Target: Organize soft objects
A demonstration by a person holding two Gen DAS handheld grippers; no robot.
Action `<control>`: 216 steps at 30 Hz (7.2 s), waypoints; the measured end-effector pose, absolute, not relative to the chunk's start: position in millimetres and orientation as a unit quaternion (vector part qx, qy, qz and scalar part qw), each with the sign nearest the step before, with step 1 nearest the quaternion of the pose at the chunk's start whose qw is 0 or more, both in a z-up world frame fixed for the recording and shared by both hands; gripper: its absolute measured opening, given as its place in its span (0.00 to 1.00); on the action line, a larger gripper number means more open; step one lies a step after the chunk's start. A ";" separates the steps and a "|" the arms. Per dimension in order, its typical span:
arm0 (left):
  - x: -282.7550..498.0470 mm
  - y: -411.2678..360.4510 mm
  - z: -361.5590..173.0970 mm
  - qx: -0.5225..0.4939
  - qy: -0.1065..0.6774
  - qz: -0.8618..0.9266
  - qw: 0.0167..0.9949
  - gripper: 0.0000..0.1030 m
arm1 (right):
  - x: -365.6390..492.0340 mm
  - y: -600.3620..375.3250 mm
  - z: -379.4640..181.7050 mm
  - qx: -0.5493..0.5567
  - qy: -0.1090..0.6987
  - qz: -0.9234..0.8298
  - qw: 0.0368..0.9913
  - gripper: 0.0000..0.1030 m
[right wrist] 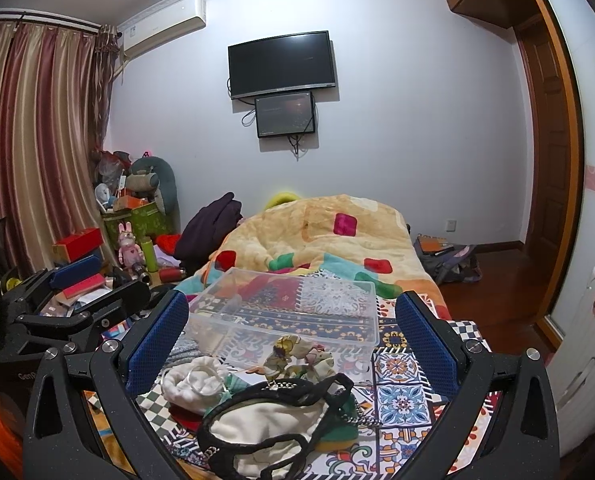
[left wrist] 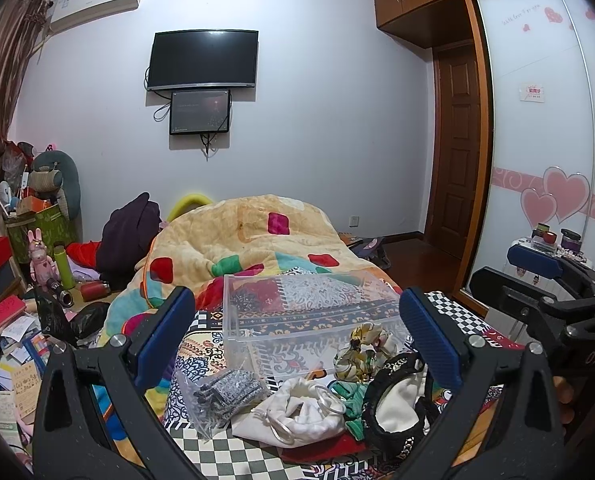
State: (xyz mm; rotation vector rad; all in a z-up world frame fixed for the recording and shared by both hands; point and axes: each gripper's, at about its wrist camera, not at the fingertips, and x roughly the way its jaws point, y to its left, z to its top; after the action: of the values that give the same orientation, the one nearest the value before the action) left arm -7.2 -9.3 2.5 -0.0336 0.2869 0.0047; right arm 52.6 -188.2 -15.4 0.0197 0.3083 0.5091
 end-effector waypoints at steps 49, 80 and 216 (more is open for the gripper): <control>-4.0 -11.4 -2.2 -0.018 0.149 -0.008 0.989 1.00 | 52.4 -188.0 -16.9 0.017 0.153 0.250 0.956 1.00; 72.9 75.0 -120.8 -0.048 0.343 0.012 0.938 0.72 | 153.1 -156.0 -98.5 -0.021 0.366 0.253 0.895 0.77; 49.0 11.9 -123.4 -0.029 0.372 -0.101 0.922 0.17 | 59.2 -175.7 -92.2 0.026 0.351 0.332 0.875 0.09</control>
State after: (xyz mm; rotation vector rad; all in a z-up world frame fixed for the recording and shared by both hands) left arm 49.0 11.9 -123.4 -0.0603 0.7631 -0.2077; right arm 59.2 -175.7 -92.2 0.0545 0.7332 0.6939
